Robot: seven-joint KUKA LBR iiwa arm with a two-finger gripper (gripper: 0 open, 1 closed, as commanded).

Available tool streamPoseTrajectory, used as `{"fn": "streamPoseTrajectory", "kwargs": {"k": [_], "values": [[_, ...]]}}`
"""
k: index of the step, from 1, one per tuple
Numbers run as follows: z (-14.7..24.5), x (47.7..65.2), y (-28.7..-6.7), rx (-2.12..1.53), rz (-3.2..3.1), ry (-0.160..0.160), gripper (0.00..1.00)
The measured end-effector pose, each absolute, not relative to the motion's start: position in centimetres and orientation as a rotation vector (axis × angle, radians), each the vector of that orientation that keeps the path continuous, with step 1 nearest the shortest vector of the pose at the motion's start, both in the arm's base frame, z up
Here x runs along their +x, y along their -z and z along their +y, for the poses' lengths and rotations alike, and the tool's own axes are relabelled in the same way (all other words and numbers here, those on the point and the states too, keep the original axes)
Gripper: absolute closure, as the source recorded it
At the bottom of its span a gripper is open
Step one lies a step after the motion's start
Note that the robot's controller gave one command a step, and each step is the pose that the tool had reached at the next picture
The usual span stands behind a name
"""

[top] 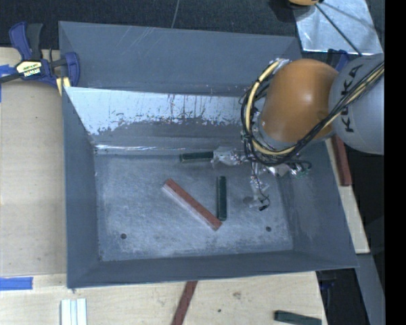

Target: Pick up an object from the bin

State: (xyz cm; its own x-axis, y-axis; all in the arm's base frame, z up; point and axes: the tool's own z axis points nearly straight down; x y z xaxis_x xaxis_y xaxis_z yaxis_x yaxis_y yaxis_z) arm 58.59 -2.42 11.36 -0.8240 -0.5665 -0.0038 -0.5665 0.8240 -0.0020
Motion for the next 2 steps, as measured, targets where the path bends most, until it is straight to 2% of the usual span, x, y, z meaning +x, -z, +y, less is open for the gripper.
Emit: {"fn": "streamPoseTrajectory", "kwargs": {"k": [1,2], "values": [[-2.1,57.8,-9.1,-1.267,2.872,0.001,0.0],[0.3,58.8,-7.1,-1.375,2.819,0.001,1.0]]}}
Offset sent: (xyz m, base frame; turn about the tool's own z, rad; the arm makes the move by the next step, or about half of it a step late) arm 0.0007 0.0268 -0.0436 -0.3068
